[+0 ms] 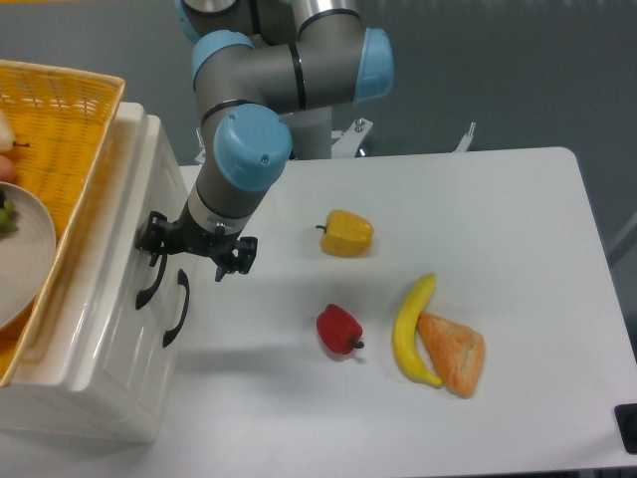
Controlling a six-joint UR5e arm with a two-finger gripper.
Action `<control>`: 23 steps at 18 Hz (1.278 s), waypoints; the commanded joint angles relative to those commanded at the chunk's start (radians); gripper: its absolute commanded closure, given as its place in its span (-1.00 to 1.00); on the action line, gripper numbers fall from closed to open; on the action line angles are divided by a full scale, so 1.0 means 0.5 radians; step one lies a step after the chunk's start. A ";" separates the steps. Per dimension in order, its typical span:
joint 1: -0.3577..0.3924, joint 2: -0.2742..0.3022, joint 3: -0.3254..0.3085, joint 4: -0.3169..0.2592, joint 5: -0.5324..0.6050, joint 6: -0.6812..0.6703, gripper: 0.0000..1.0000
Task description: Slide open the top white drawer
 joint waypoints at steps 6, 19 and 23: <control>0.003 -0.006 0.000 0.003 0.006 0.003 -1.00; 0.000 -0.021 0.000 0.021 0.018 0.006 -1.00; 0.003 -0.028 0.006 0.025 0.018 0.021 -1.00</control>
